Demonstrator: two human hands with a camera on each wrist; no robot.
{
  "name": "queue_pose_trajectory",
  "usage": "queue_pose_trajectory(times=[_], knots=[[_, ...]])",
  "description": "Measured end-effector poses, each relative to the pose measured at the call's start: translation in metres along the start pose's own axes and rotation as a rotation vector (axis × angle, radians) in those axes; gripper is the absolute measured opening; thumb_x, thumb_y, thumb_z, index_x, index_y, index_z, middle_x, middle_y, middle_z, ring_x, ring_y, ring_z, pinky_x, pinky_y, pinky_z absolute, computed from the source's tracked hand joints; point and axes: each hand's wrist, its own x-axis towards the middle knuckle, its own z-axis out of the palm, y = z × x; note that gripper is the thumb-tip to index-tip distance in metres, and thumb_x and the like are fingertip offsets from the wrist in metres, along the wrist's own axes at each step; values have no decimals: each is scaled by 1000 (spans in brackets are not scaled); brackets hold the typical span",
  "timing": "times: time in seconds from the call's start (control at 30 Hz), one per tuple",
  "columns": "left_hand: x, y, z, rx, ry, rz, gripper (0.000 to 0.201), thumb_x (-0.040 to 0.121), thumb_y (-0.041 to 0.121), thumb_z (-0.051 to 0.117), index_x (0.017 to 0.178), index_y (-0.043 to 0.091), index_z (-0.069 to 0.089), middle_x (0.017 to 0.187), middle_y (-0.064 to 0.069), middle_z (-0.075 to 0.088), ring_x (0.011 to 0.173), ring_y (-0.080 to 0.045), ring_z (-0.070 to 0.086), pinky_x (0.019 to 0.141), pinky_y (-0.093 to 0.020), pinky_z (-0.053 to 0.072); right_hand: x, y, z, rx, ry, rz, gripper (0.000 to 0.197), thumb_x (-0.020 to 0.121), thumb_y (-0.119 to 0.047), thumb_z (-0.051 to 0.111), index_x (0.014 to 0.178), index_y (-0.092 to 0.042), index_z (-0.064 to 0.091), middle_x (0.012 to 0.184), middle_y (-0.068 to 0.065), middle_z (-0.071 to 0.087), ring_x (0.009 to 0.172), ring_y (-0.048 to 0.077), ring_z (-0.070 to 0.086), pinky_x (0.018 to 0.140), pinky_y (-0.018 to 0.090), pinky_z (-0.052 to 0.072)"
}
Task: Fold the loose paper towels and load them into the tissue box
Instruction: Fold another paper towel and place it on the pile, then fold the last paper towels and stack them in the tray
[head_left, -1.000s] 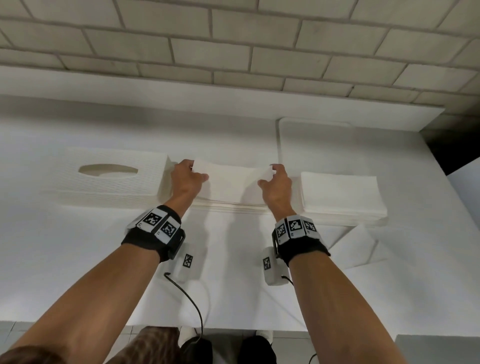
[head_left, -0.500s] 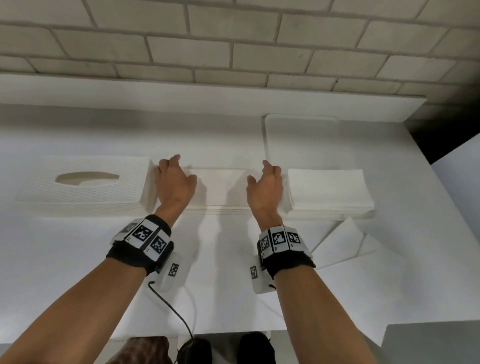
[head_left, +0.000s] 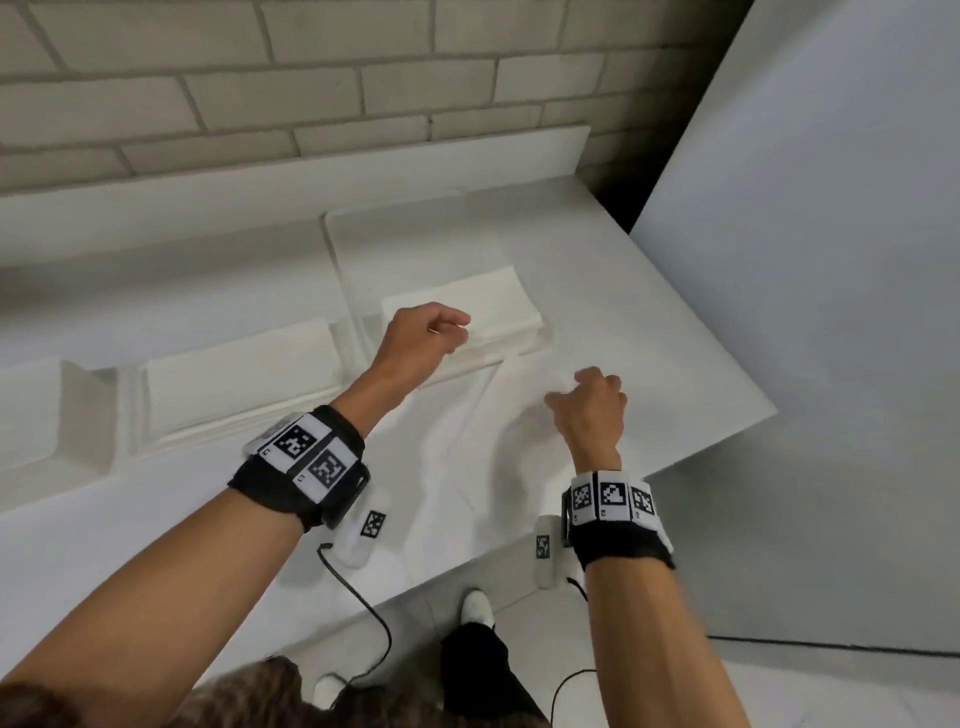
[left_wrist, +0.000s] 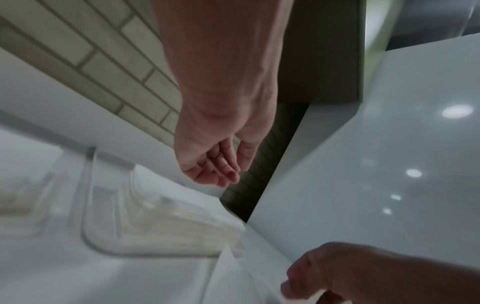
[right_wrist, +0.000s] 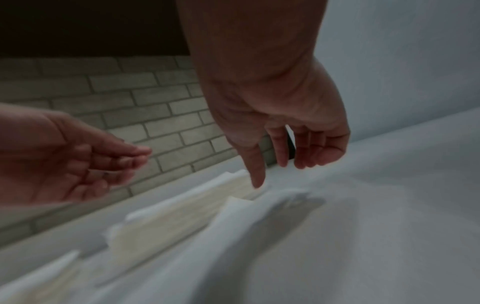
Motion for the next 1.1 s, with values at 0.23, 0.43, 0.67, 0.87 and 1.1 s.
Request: queue_pose_trajectory(times=[0.23, 0.43, 0.67, 0.87, 1.1], knots=[[-11, -21, 30, -3, -94, -85, 19, 87, 6, 62, 104, 10, 69, 91, -4, 70, 75, -12, 59, 64, -16, 41, 15, 32, 0, -222, -165, -5, 66, 73, -35, 80, 128, -16, 50, 130, 7, 54, 126, 30, 38, 99, 47, 35], [-15, -33, 48, -21, -160, -112, 42, 77, 15, 79, 116, 16, 65, 105, 1, 63, 88, -6, 57, 79, -15, 43, 23, 16, -19, -4, -300, -154, 17, 77, -15, 76, 89, -17, 64, 87, 3, 62, 89, 26, 60, 75, 31, 45], [-21, -26, 58, -24, -237, -159, 7, 84, 13, 71, 89, 8, 70, 83, -5, 68, 70, -17, 63, 62, -24, 49, 25, -7, -50, 473, -455, -218, 21, 81, -26, 75, 94, -10, 72, 91, 6, 72, 82, 21, 64, 68, 31, 48], [-19, -34, 13, -141, 71, -225, 13, 89, 11, 64, 96, 2, 71, 89, -9, 71, 77, -25, 66, 71, -33, 52, 29, 31, -16, -118, -120, 234, 81, 77, -38, 76, 138, -4, 35, 142, 16, 40, 132, 35, 37, 104, 49, 36], [-19, -43, -7, -182, 136, -278, 27, 87, 18, 65, 99, -7, 66, 92, -13, 72, 81, -27, 66, 73, -36, 50, 37, 29, 0, 26, -88, 208, 54, 78, -20, 78, 125, -10, 53, 133, 12, 51, 128, 32, 39, 100, 46, 38]])
